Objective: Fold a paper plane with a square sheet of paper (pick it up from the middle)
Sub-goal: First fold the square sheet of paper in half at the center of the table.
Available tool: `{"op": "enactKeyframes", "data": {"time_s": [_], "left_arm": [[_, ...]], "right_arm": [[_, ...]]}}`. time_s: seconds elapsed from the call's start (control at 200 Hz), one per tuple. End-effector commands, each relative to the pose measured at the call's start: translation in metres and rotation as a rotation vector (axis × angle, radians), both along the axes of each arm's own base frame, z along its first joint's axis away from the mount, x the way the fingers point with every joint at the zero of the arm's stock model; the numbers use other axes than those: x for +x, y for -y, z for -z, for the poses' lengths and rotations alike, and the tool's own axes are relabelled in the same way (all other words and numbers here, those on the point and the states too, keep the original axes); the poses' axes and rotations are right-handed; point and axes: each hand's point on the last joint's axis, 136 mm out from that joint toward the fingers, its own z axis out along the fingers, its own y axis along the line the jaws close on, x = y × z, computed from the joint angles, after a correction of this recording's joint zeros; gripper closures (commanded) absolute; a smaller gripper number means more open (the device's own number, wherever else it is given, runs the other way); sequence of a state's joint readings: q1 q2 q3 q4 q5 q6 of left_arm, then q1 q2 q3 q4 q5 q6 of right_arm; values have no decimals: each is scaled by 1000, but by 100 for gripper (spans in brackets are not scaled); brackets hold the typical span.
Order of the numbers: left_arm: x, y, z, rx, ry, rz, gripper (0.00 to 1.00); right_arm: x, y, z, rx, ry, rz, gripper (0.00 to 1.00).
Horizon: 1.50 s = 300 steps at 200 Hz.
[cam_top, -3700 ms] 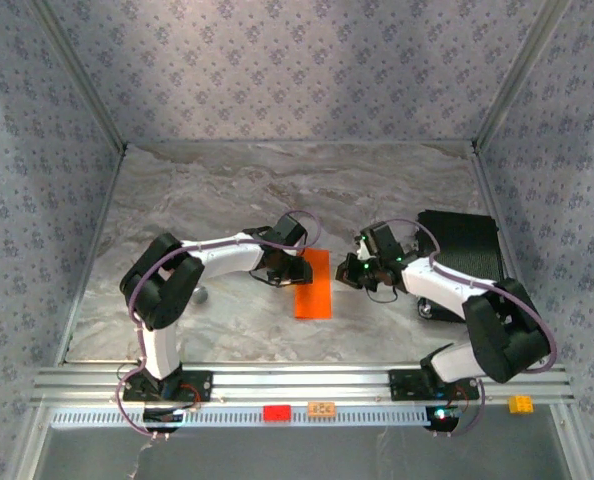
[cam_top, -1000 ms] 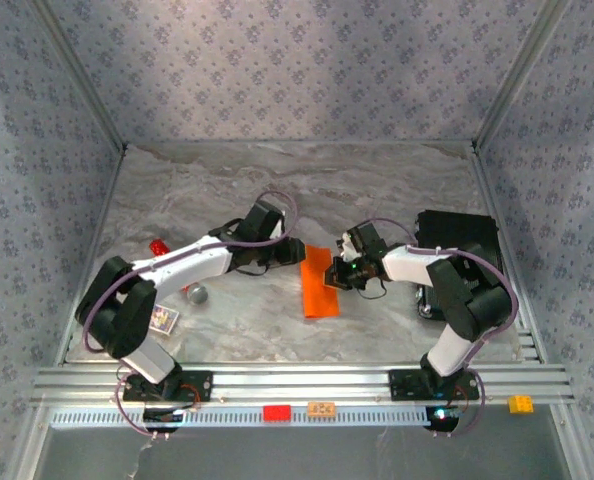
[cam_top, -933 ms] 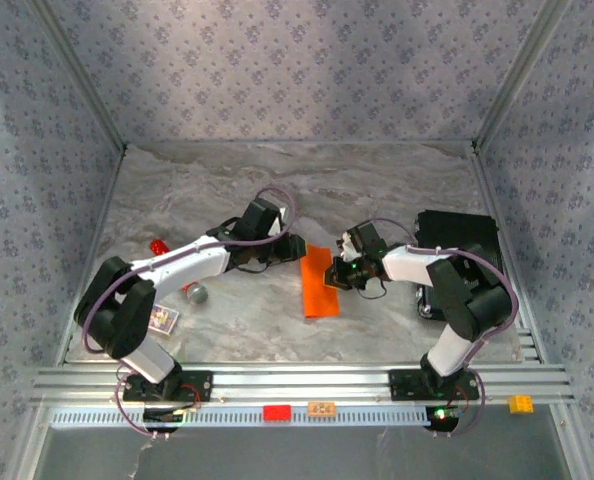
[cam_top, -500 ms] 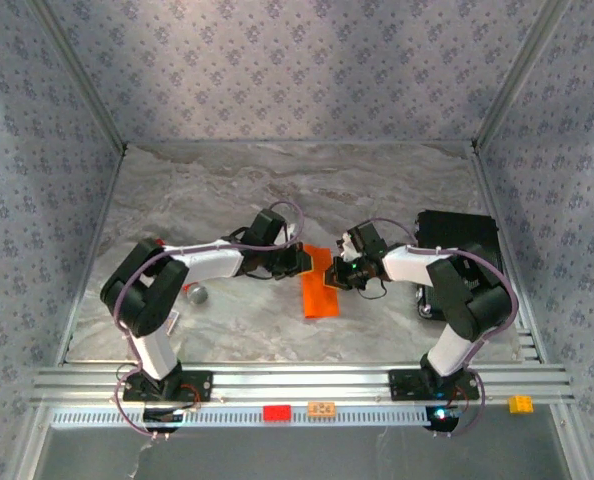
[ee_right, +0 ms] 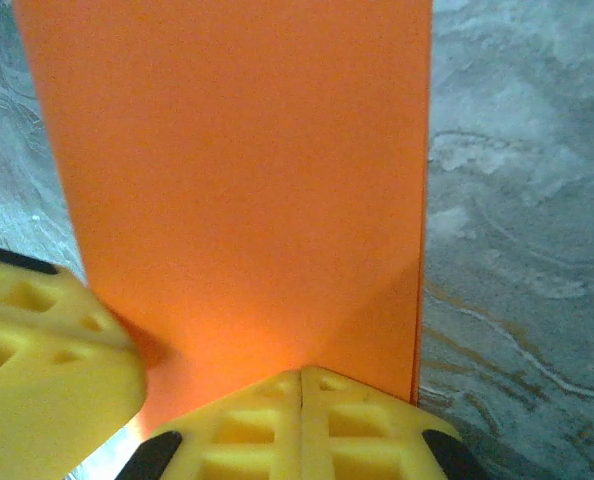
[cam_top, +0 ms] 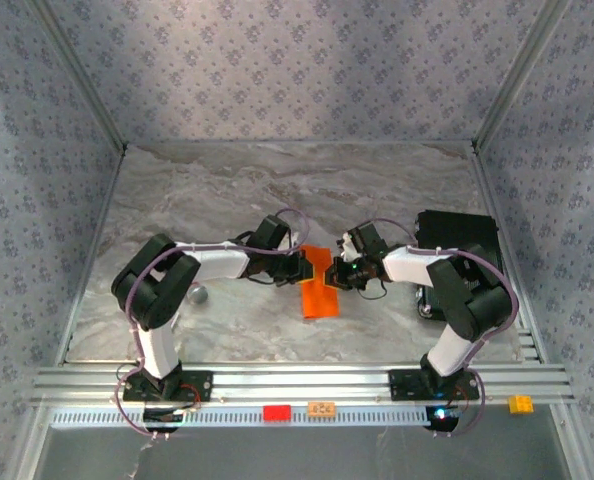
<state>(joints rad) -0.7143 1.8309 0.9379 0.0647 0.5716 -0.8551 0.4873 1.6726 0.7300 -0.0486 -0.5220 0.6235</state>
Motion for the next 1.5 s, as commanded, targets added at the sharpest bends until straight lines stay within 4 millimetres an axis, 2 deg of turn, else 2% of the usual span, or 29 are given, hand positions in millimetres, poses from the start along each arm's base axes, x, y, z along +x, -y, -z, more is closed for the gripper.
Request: {"op": "enactKeyframes", "data": {"time_s": [0.0, 0.185, 0.3, 0.39, 0.565, 0.675, 0.854, 1.129, 1.209, 1.299, 1.494], "left_arm": [[-2, -10, 19, 85, 10, 16, 100], [-9, -21, 42, 143, -1, 28, 100], [-9, -30, 46, 172, 4, 20, 100], [-5, -27, 35, 156, 21, 21, 100], [12, -10, -1, 68, 73, 22, 100], [20, -5, -7, 27, 74, 17, 100], [30, -6, 2, 16, 59, -3, 100], [29, -28, 38, 108, 9, -41, 100], [29, -33, 41, 136, 6, -47, 100], [34, -29, 32, 123, 20, -42, 100], [44, -11, -7, 32, 68, -6, 99]], "right_arm": [[-27, 32, 37, -144, -128, 64, 100], [-29, 33, 39, -145, -132, 71, 100], [-30, 34, 40, -150, -135, 75, 100], [-29, 34, 40, -150, -135, 76, 100], [-28, 34, 38, -150, -131, 75, 100], [-28, 34, 39, -154, -133, 73, 100], [-29, 35, 39, -158, -135, 75, 100], [-29, 35, 39, -157, -136, 72, 100], [-29, 34, 39, -158, -136, 69, 100], [-29, 35, 40, -162, -137, 71, 100], [-29, 37, 39, -165, -135, 77, 100]]}}
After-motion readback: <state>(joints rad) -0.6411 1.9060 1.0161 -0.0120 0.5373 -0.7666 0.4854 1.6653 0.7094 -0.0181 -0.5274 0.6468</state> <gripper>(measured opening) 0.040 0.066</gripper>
